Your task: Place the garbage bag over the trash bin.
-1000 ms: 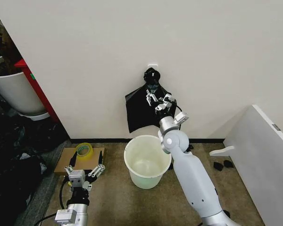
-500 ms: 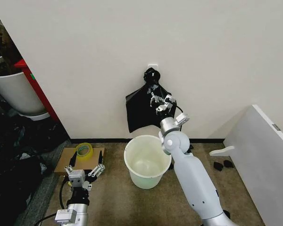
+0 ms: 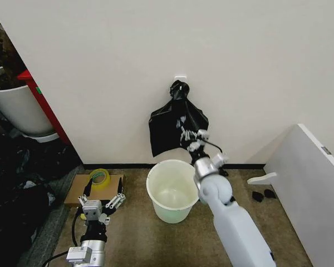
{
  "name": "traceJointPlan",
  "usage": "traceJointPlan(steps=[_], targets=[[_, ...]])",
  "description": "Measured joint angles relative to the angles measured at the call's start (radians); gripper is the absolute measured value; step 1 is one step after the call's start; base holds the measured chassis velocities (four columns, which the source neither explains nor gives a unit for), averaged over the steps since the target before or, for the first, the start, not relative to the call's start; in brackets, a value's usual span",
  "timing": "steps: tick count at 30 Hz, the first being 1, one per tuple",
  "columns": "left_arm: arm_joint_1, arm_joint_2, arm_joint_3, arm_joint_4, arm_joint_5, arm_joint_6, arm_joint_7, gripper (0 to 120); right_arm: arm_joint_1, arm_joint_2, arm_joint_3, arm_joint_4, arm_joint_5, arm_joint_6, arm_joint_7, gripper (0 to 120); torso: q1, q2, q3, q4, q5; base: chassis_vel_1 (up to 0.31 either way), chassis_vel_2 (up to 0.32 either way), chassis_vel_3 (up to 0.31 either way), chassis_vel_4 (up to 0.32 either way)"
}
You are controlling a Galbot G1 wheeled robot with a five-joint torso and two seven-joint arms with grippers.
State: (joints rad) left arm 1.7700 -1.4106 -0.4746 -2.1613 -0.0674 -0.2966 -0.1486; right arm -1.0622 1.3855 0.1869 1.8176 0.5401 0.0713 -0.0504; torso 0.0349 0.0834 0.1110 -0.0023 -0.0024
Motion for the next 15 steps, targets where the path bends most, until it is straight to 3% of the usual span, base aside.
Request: traceJointPlan(steps=[8,15], targets=[[-0.006,0.003,0.007,0.005,0.000,0.001,0.000,99,-0.138,-0.040,-0.011,0.098,-0.146,0.047,-0.021,0,0.000,0.000,0.000,-0.0001,0.0000,0.000,0.000,0.000,0.000],[-0.015,0.011,0.014,0.013,-0.002,0.001,0.001,99,-0.343,-0.119,0.008,0.183,-0.286,0.140,-0.052,0,0.000,0.000,0.000,-0.0002,0.0001,0.000,0.000,0.000,0.000]])
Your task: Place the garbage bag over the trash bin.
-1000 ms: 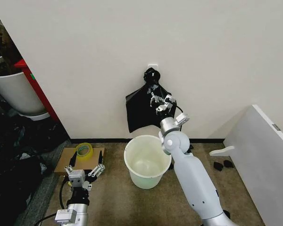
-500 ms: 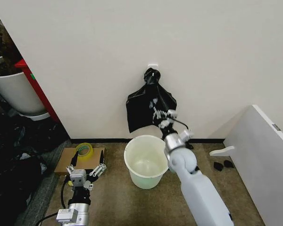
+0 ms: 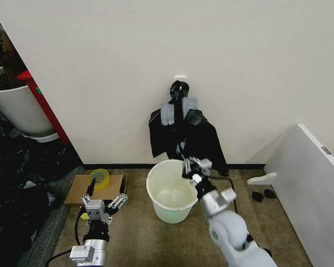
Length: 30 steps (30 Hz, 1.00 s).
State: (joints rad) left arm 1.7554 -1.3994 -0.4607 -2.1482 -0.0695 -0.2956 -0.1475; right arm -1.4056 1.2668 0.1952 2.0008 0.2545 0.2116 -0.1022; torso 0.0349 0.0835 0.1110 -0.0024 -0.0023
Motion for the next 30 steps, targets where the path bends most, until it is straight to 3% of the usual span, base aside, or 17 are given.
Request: traceJointPlan(steps=[11,20,30], targets=[[-0.006,0.011,0.004,0.002,-0.009,0.000,0.000,99,-0.215,-0.026,0.040,0.010,-0.205,0.215,-0.077,0,0.000,0.000,0.000,0.0002,-0.0002,0.000,0.000,0.000,0.000],[-0.003,0.014,0.002,-0.002,-0.011,-0.001,0.000,99,-0.300,-0.030,0.030,-0.014,-0.298,0.320,-0.082,0,0.000,0.000,0.000,0.0001,-0.0002,0.000,0.000,0.000,0.000],[-0.003,0.013,0.003,-0.003,-0.012,-0.002,0.000,99,-0.328,-0.034,0.028,-0.031,-0.333,0.369,-0.104,0,0.000,0.000,0.000,0.0002,-0.0002,0.000,0.000,0.000,0.000]])
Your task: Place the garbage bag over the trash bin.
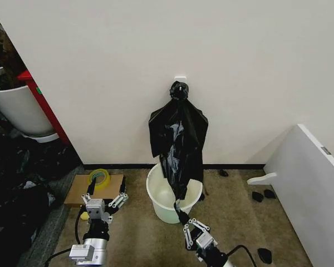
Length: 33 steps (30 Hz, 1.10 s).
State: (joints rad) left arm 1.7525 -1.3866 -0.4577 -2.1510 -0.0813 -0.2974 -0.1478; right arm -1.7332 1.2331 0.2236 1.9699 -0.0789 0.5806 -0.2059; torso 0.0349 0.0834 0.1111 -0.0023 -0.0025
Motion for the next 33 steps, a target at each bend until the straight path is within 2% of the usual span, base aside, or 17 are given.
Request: traceJointPlan(steps=[4,9,13,15,16,17,18,21,22,23,25,27,29,31,32,33], targets=[[0.000,-0.001,0.000,0.000,0.000,-0.001,0.000,99,0.000,-0.004,0.011,-0.006,-0.012,0.022,-0.036,0,0.000,0.000,0.000,0.0000,0.0000,0.000,0.000,0.000,0.000],[-0.003,0.005,0.004,0.000,0.000,-0.002,0.000,99,0.012,0.001,0.003,-0.014,-0.016,0.021,-0.019,0,0.000,0.000,0.000,0.0000,0.0000,0.000,0.000,0.000,0.000],[-0.023,0.040,0.019,-0.020,-0.020,0.009,0.009,99,0.036,0.009,0.003,-0.013,-0.011,0.007,0.004,0,0.000,0.000,0.000,0.0001,0.0000,0.000,0.000,0.000,0.000],[-0.048,0.080,0.038,-0.040,-0.052,0.022,0.026,100,0.054,0.011,0.006,-0.009,-0.010,-0.006,0.022,0,0.000,0.000,0.000,0.0002,-0.0002,0.000,0.000,0.000,0.000],[-0.093,0.131,0.056,-0.065,-0.093,0.043,0.045,100,0.072,0.011,0.012,-0.009,-0.020,-0.016,0.036,0,0.000,0.000,0.000,-0.0001,0.0001,0.000,0.000,0.000,0.000],[-0.093,0.131,0.056,-0.065,-0.093,0.043,0.045,100,0.072,0.011,0.012,-0.009,-0.020,-0.016,0.036,0,0.000,0.000,0.000,-0.0001,0.0001,0.000,0.000,0.000,0.000],[-0.115,0.158,0.066,-0.073,-0.114,0.054,0.052,100,0.083,0.012,0.015,-0.010,-0.031,-0.019,0.042,0,0.000,0.000,0.000,0.0003,-0.0003,0.000,0.000,0.000,0.000],[-0.232,0.313,0.123,-0.106,-0.242,0.111,0.072,100,0.128,0.028,0.026,-0.024,-0.080,-0.022,0.059,0,0.000,0.000,0.000,-0.0004,-0.0001,0.000,0.000,0.000,0.000],[-0.232,0.313,0.123,-0.106,-0.242,0.111,0.072,100,0.128,0.028,0.026,-0.024,-0.080,-0.022,0.059,0,0.000,0.000,0.000,-0.0004,-0.0001,0.000,0.000,0.000,0.000],[-0.275,0.376,0.150,-0.111,-0.291,0.132,0.077,100,0.150,0.042,0.027,-0.033,-0.101,-0.022,0.063,0,0.000,0.000,0.000,-0.0006,-0.0002,0.000,0.000,0.000,0.000],[-0.332,0.443,0.192,-0.110,-0.337,0.151,0.082,100,0.175,0.064,0.028,-0.044,-0.133,-0.020,0.067,0,0.000,0.000,0.000,0.0002,0.0002,0.000,0.000,0.000,0.000],[-0.354,0.460,0.212,-0.106,-0.347,0.156,0.083,100,0.180,0.070,0.028,-0.048,-0.142,-0.019,0.069,0,0.000,0.000,0.000,0.0003,0.0000,0.000,0.000,0.000,0.000],[-0.431,0.503,0.289,-0.082,-0.376,0.181,0.081,100,0.184,0.079,0.028,-0.053,-0.154,-0.019,0.074,0,0.000,0.000,0.000,0.0000,-0.0001,0.000,0.000,0.000,0.000],[-0.489,0.518,0.344,-0.062,-0.393,0.202,0.071,100,0.184,0.080,0.030,-0.056,-0.158,-0.018,0.075,0,0.000,0.000,0.000,0.0001,-0.0002,0.000,0.000,0.000,0.000],[-0.489,0.518,0.344,-0.062,-0.393,0.202,0.071,100,0.184,0.080,0.030,-0.056,-0.158,-0.018,0.075,0,0.000,0.000,0.000,0.0001,-0.0002,0.000,0.000,0.000,0.000],[-0.540,0.523,0.382,-0.046,-0.417,0.221,0.059,100,0.182,0.079,0.035,-0.057,-0.158,-0.016,0.076,0,0.000,0.000,0.000,0.0000,-0.0002,0.000,0.000,0.000,0.000]])
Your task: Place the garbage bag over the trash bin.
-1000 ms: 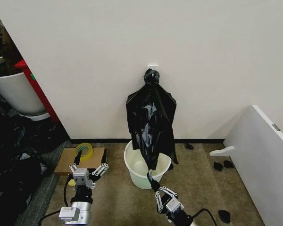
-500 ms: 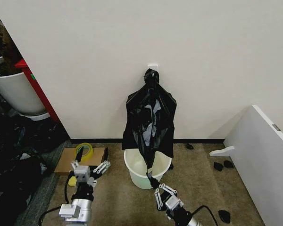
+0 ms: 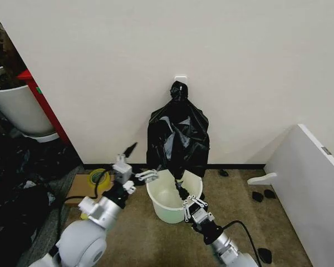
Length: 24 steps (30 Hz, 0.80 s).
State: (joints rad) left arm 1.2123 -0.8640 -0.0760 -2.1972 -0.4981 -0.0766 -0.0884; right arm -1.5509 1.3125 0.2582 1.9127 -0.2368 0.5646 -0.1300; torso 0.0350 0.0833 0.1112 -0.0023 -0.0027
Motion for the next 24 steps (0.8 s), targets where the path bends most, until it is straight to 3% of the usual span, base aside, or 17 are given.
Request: traceJointPlan(steps=[7,18,24], targets=[[-0.190,-0.009,0.102,0.073,-0.075,0.068,-0.046,99,-0.005,-0.004,0.013,0.001,0.006,0.003,0.002,0,0.000,0.000,0.000,-0.0002,0.0001,0.000,0.000,0.000,0.000],[-0.277,-0.031,0.157,0.123,-0.097,0.094,-0.070,97,-0.009,-0.003,0.019,0.008,0.011,0.008,0.002,0,0.000,0.000,0.000,0.0000,0.0002,0.000,0.000,0.000,0.000],[-0.330,-0.041,0.201,0.160,-0.103,0.124,-0.086,74,-0.011,-0.002,0.028,0.020,0.012,0.008,0.002,0,0.000,0.000,0.000,0.0000,0.0002,0.000,0.000,0.000,0.000]])
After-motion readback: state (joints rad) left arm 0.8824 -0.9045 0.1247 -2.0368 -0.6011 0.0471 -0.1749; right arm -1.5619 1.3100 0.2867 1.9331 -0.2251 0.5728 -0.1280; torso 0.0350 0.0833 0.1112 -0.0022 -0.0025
